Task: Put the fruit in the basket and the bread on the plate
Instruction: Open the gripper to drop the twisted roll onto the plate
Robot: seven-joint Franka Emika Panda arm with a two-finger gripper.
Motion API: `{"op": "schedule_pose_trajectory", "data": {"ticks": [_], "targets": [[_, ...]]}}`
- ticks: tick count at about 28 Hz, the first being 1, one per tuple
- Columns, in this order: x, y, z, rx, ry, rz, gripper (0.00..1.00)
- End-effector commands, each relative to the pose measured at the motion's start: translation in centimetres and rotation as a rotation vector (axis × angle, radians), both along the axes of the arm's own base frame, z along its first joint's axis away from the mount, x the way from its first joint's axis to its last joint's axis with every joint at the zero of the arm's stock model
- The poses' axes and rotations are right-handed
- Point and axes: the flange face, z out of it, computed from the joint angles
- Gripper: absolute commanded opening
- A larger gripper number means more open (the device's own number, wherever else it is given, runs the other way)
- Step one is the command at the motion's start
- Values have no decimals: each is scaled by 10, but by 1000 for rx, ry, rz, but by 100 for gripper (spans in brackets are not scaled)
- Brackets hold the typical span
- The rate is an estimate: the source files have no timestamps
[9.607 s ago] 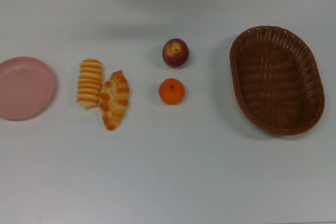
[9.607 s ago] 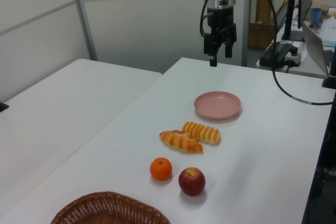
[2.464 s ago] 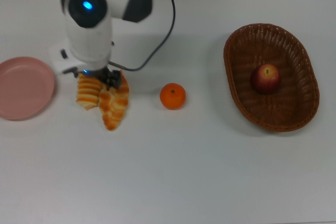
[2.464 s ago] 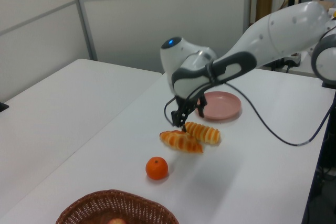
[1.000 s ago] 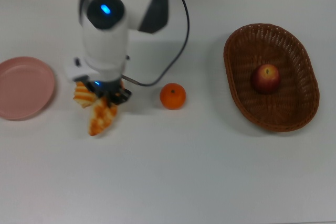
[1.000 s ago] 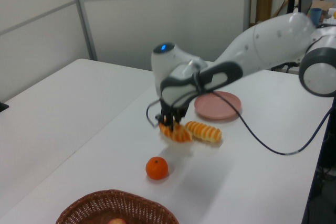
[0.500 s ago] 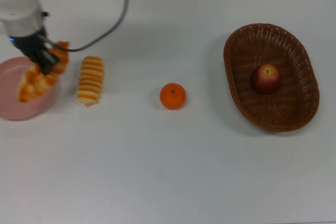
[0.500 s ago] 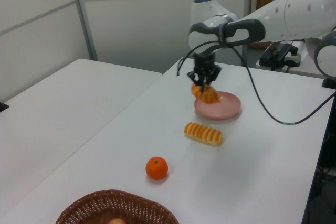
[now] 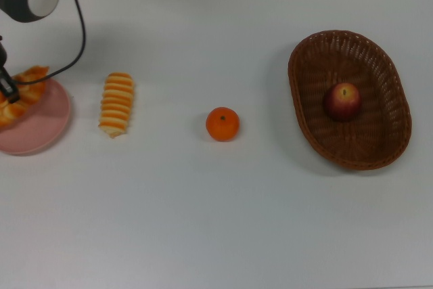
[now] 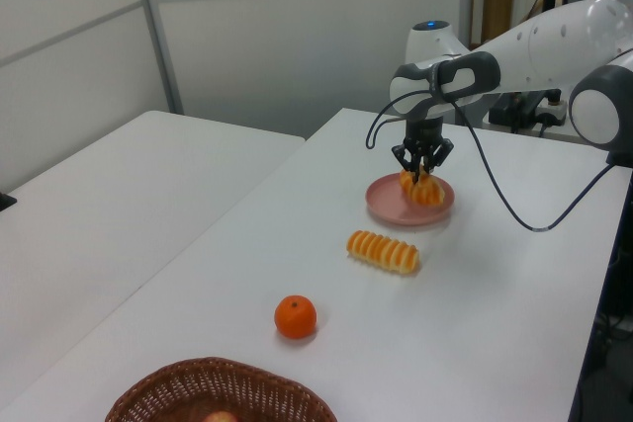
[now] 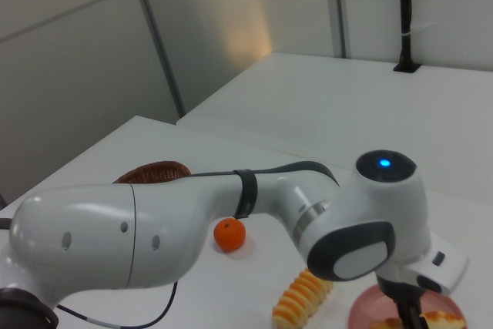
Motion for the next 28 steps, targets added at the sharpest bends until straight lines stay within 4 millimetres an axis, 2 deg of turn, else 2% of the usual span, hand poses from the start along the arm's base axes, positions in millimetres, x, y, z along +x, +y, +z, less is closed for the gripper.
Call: {"op": "schedule_pose_trajectory", "data": {"ticks": [1, 4, 10, 16, 20, 22, 23, 25, 27, 28], "targets": [[-1, -13, 12, 4, -37, -40, 100], [-2, -14, 13, -7, -29, -17, 100], [-7, -12, 13, -14, 18, 138, 100], [-7, -12, 12, -35, 36, 153, 100], [-7, -8, 23, -35, 29, 155, 100], [-7, 4, 42, -30, 28, 176, 100], [-4, 25, 59, -19, 32, 209, 100], [1, 52, 75, -10, 36, 249, 100], [6, 84, 86, 1, 48, 295, 100], [9, 109, 90, 10, 70, 328, 100]]}}
